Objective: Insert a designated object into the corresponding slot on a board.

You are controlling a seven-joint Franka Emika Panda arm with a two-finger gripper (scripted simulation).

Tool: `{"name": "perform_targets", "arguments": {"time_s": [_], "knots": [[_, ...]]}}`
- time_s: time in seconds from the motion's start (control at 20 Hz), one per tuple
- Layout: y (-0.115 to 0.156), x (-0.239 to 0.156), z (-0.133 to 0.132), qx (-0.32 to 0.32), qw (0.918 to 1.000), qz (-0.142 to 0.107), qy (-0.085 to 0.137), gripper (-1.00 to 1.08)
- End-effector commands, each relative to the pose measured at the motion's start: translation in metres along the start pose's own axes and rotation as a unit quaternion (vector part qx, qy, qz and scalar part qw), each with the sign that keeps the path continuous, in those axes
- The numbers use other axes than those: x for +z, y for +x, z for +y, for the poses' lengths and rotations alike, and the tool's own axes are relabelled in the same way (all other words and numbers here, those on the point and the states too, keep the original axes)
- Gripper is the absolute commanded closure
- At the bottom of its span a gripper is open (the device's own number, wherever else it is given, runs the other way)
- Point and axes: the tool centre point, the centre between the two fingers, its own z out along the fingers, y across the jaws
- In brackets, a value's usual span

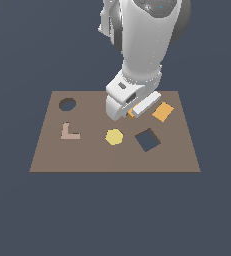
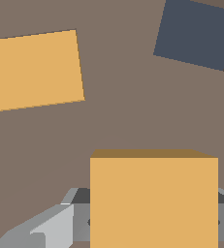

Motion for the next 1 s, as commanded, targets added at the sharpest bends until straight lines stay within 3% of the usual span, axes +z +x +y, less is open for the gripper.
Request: {"name": "perform_targets", "arguments": {"time_s": [0.0, 0.25, 0.5, 0.7, 0.95], "knots": [[0.003, -0.001, 0.006, -0.034, 0.9994, 0.0, 0.0, 1.08], [0.013, -0.002, 0.019, -0.117, 0.9932, 0.0, 0.0, 1.08], [0.027, -0.003, 0.033, -0.214, 0.9767, 0.001, -0.001, 1.08], [0.041, -0.004, 0.042, -0.294, 0.956, 0.001, -0.001, 1.08], [0.06, -0.006, 0.049, -0.391, 0.9205, 0.001, -0.001, 1.08]]}}
